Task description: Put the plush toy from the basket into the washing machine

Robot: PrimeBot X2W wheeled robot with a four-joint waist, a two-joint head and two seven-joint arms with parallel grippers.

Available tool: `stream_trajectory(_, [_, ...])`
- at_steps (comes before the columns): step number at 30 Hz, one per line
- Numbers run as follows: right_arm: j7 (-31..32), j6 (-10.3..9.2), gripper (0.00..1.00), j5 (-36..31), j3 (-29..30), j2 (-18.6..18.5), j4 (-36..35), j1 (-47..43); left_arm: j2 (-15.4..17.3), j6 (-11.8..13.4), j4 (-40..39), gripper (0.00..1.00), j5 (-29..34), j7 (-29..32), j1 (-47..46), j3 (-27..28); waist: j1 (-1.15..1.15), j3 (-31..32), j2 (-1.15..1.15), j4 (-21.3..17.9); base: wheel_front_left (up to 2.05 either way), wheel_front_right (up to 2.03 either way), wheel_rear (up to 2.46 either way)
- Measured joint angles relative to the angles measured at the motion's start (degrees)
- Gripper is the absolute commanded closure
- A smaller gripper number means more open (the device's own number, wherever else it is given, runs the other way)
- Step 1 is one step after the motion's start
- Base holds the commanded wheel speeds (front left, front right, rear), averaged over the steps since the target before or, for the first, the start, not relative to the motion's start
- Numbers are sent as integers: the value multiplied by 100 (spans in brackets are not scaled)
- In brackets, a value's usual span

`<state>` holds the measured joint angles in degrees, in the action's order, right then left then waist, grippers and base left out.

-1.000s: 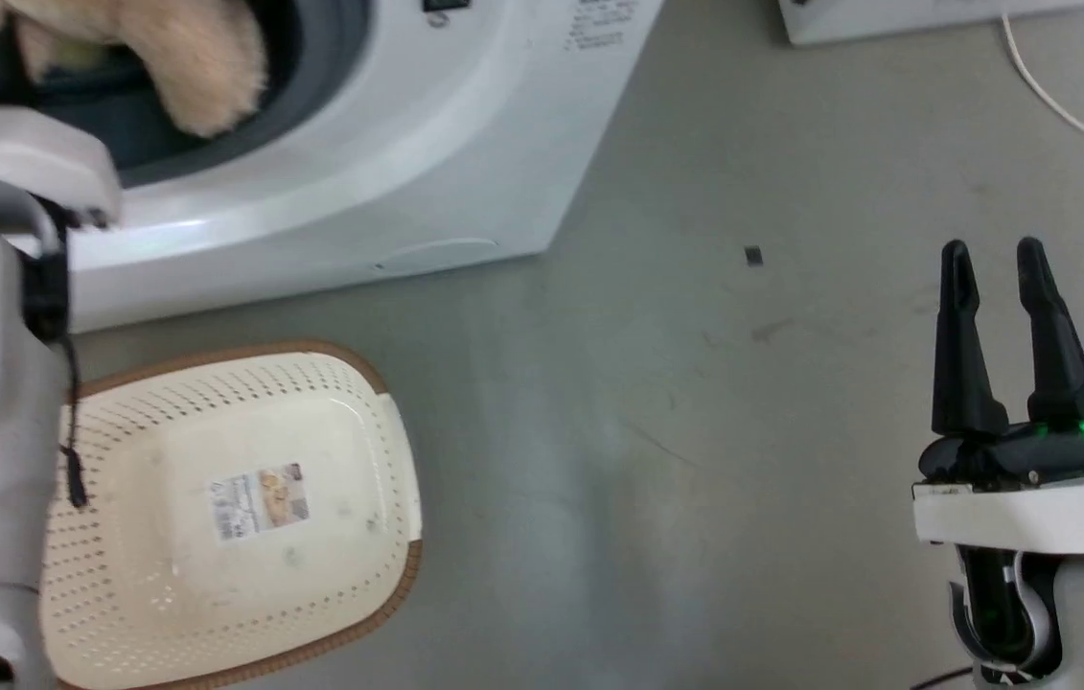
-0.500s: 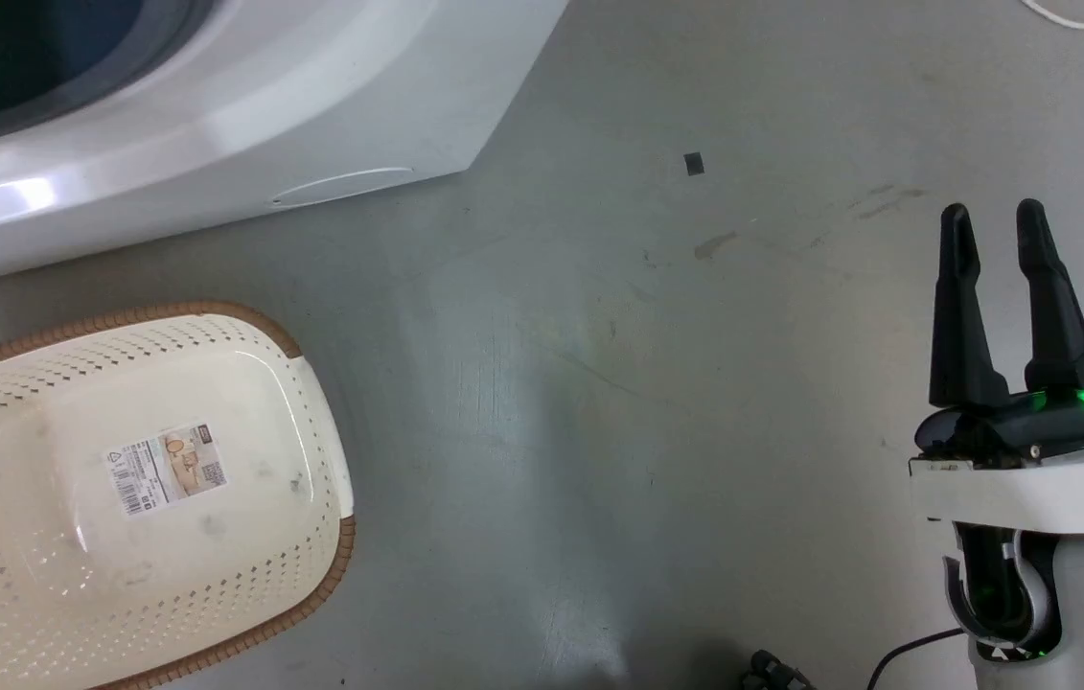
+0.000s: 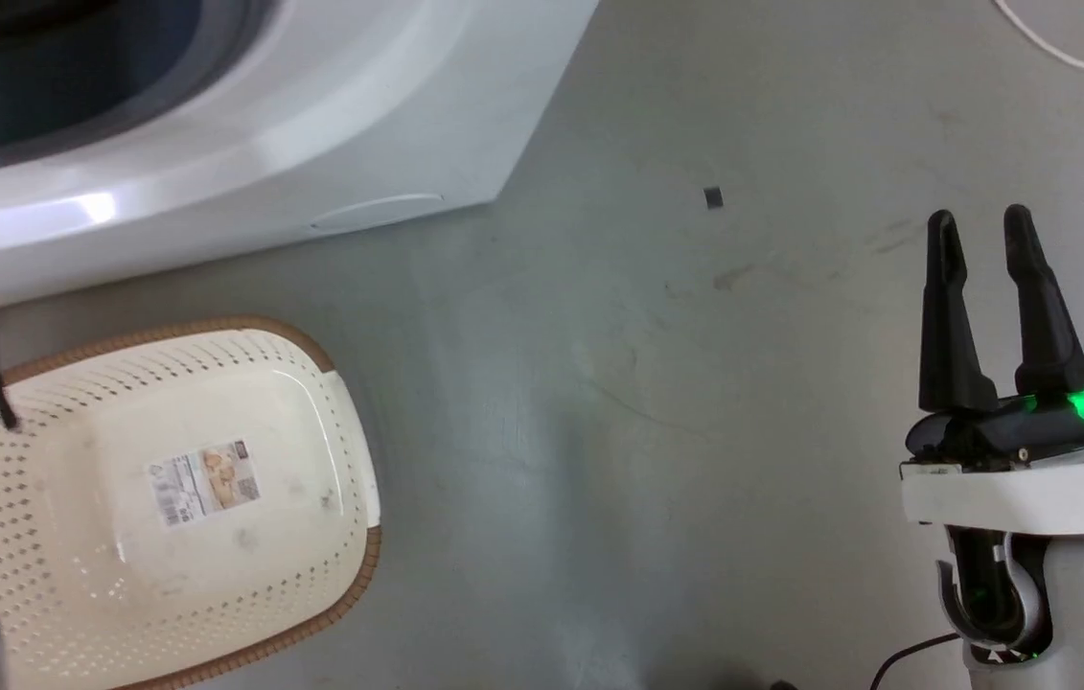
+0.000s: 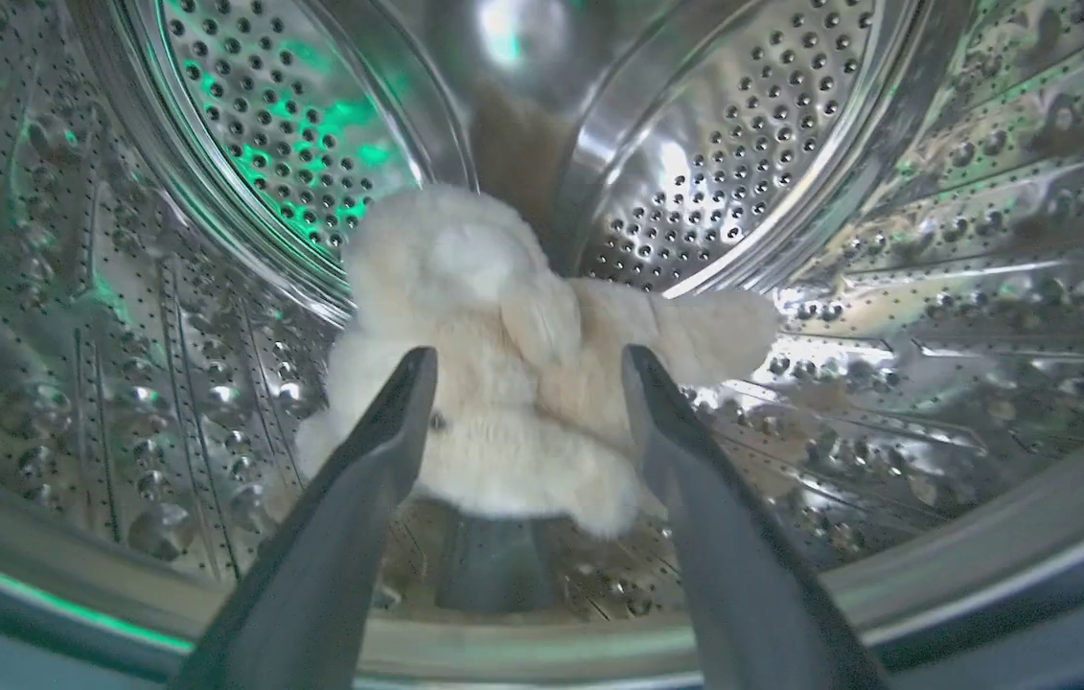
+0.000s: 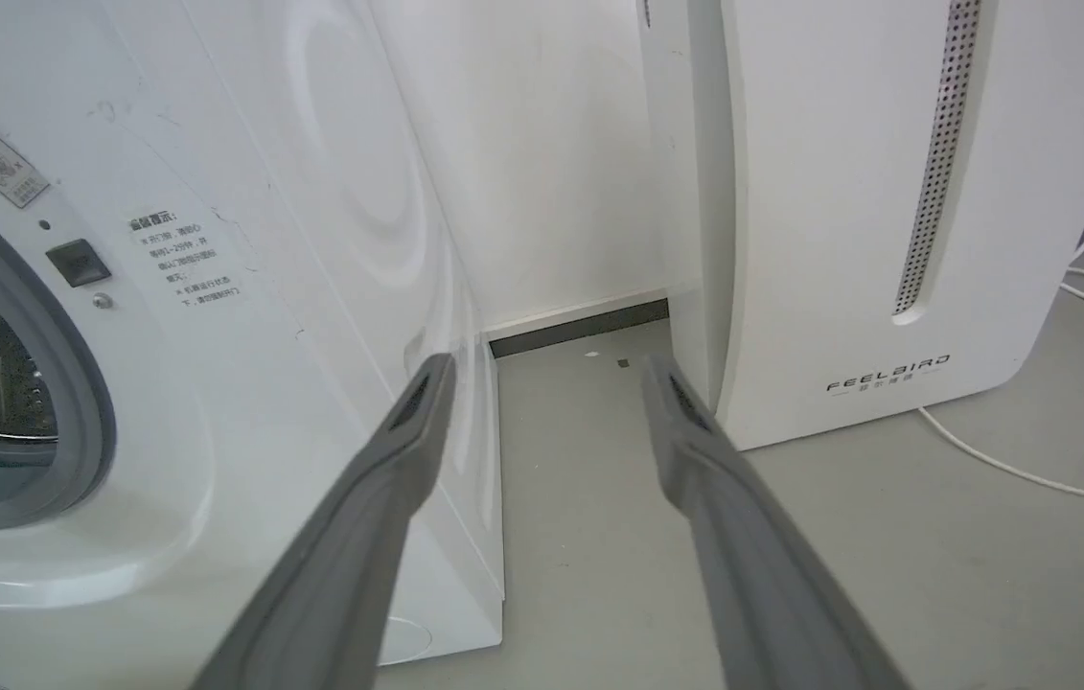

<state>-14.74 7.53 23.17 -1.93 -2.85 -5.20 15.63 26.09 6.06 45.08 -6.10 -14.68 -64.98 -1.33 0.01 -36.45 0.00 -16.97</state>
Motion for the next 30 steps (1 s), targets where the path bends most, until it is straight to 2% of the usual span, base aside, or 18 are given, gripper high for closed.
stream_trajectory(5, [0,0,0,-80,-21,0,14,-27,-309,-12,-126,0,-120,0,559,73,0,328,0,113,0,0,0])
stream_trajectory(10, [0,0,0,-212,2,0,10,-122,-521,21,-666,0,-162,-1,1122,240,-1,672,0,255,0,0,0])
stream_trajectory(15, [0,0,0,-737,-103,0,-35,-170,-777,42,-1222,0,-143,-1,1781,354,-1,997,0,435,0,0,0])
stream_trajectory(21, [0,0,0,-1061,-114,0,-75,-355,-1101,37,-1866,0,69,-1,2640,311,-1,1395,0,653,0,0,0])
stream_trajectory(30, [1,0,0,-1212,64,0,-19,-782,-1591,-20,-2783,0,248,-2,4012,214,-2,2046,0,979,0,0,0])
